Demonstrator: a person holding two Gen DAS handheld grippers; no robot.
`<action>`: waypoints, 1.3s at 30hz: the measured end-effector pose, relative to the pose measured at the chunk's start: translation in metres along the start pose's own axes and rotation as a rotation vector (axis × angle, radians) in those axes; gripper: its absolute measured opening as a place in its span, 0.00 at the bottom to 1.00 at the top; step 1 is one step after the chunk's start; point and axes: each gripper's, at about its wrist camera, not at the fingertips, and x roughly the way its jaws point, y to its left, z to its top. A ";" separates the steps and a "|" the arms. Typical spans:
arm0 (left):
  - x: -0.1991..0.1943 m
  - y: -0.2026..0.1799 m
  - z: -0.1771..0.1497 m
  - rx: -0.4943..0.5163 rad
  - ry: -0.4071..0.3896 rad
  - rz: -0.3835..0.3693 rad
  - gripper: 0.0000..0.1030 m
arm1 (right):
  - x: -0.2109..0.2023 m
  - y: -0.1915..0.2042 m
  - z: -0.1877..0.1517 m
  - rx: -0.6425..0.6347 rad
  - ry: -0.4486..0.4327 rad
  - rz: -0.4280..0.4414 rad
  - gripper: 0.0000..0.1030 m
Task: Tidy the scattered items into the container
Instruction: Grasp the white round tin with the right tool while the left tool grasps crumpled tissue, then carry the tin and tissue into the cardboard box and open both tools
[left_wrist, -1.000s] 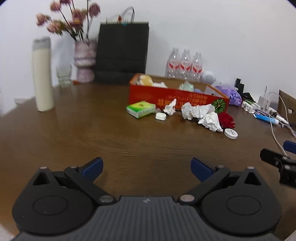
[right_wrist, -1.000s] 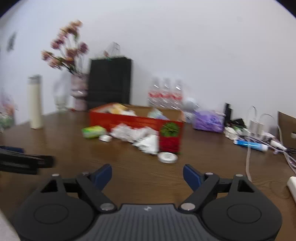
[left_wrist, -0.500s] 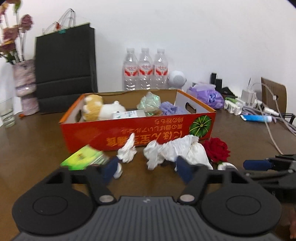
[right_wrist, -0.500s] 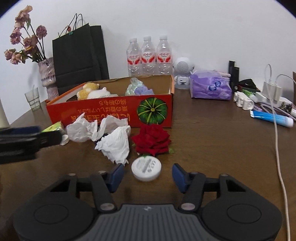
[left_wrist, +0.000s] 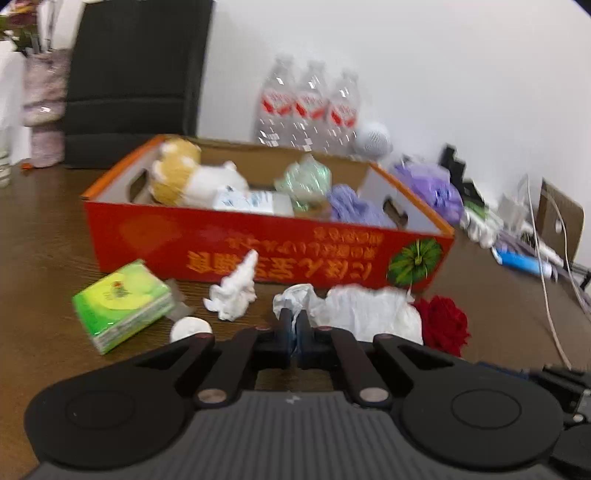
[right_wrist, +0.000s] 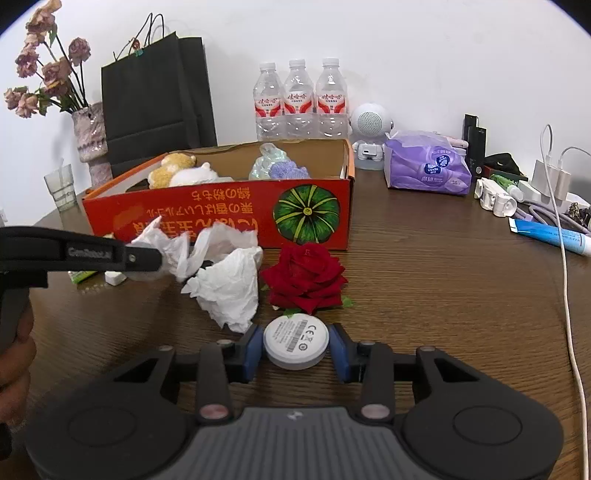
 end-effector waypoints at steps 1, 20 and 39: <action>-0.009 0.000 0.000 -0.011 -0.022 0.000 0.02 | -0.002 0.000 0.000 0.007 -0.002 0.009 0.37; -0.202 -0.006 -0.101 -0.019 -0.247 0.221 0.03 | -0.137 0.052 -0.049 0.014 -0.197 0.153 0.37; -0.253 -0.018 -0.161 0.056 -0.303 0.210 0.03 | -0.208 0.073 -0.116 -0.013 -0.343 0.138 0.37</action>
